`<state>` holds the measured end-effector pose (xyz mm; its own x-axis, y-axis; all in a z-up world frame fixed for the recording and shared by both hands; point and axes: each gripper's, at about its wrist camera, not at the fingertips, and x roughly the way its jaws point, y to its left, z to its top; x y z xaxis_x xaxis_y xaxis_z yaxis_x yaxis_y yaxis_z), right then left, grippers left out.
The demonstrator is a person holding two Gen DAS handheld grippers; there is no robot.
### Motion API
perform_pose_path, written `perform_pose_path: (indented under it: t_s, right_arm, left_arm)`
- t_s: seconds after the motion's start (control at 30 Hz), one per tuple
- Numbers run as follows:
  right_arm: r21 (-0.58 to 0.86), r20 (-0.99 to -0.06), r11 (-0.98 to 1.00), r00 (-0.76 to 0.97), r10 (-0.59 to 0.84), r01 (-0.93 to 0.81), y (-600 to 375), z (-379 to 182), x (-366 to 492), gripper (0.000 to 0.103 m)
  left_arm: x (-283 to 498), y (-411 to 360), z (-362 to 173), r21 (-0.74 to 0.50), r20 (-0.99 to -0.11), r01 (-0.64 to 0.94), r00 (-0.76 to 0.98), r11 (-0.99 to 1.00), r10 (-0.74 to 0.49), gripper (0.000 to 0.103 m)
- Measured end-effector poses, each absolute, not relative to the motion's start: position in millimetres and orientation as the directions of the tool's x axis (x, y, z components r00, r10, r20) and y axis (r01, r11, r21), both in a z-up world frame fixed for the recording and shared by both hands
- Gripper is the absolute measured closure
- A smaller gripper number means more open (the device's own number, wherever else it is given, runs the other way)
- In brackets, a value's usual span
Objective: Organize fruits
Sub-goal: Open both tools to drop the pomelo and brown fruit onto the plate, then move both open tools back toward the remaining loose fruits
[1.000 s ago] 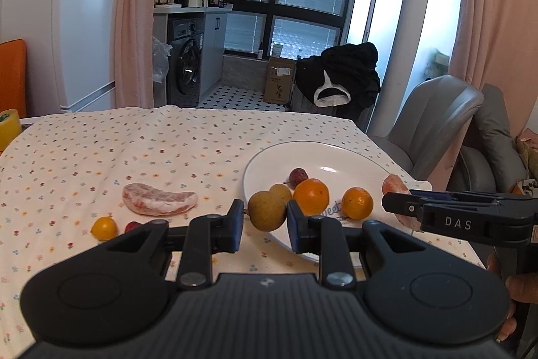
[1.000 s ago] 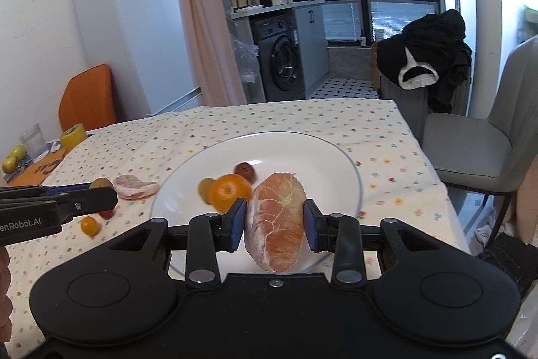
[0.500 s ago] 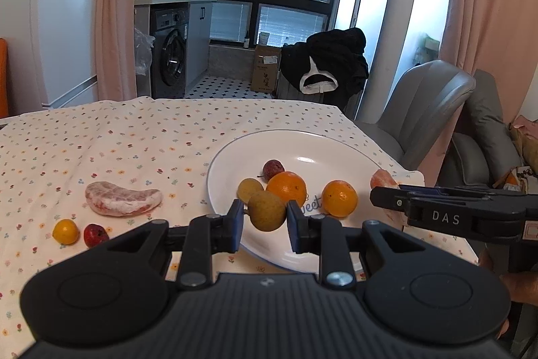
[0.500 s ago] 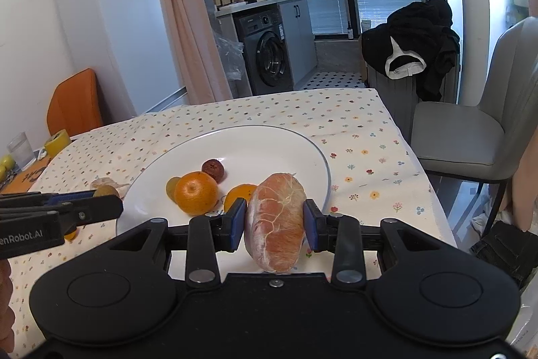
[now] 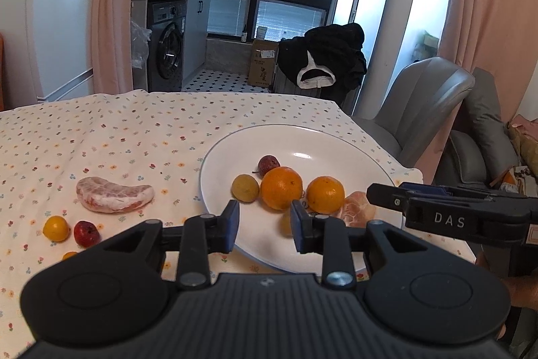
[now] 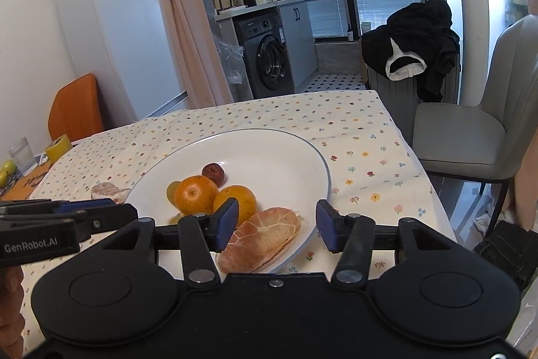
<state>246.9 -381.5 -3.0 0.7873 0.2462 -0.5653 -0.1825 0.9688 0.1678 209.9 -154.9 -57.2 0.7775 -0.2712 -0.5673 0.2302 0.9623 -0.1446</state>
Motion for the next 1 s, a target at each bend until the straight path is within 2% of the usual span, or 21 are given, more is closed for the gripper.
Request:
perform_pose_path:
  t_s: [0.17, 0.37, 0.5, 0.67, 0.73, 0.8, 1.0]
  right_arm:
    - [0.174, -0.563, 0.966, 0.785, 0.258, -0.193, -377.0, -2.2, 244.2, 0.052]
    - [0.167, -0.561, 0.961, 0.780, 0.276, -0.220, -364.4, 1.4, 241.3, 0.049]
    - [0.156, -0.554, 0.958, 0.782, 0.286, -0.240, -353.4, 6.4, 236.1, 0.042]
    - [0.161, -0.555, 0.952, 0.774, 0.305, -0.260, -342.2, 7.3, 233.4, 0.037]
    - [0.170, -0.555, 0.948, 0.769, 0.317, -0.268, -338.0, 7.6, 232.6, 0.035]
    - [0.185, -0.553, 0.942, 0.763, 0.335, -0.280, -334.0, 8.9, 232.2, 0.032]
    - [0.197, -0.548, 0.928, 0.749, 0.372, -0.317, -318.5, 10.8, 229.7, 0.025]
  left_arm:
    - [205.4, -146.3, -53.3, -0.143, -0.564, 0.210, 0.786, 0.967, -0.253, 0.069]
    - [196.9, -130.5, -50.1, -0.143, -0.563, 0.175, 0.795, 0.974, -0.225, 0.057]
    - [189.4, -120.5, -46.9, -0.136, -0.557, 0.153, 0.805, 0.979, -0.203, 0.048]
    - [183.0, -109.9, -46.4, -0.116, -0.559, 0.121, 0.813, 0.986, -0.166, 0.038]
    - [180.6, -104.4, -46.5, -0.112, -0.558, 0.109, 0.815, 0.988, -0.153, 0.029]
    - [178.2, -98.6, -46.4, -0.115, -0.556, 0.107, 0.817, 0.988, -0.154, 0.024]
    - [173.2, -81.8, -45.5, -0.101, -0.558, 0.070, 0.822, 0.992, -0.115, 0.019]
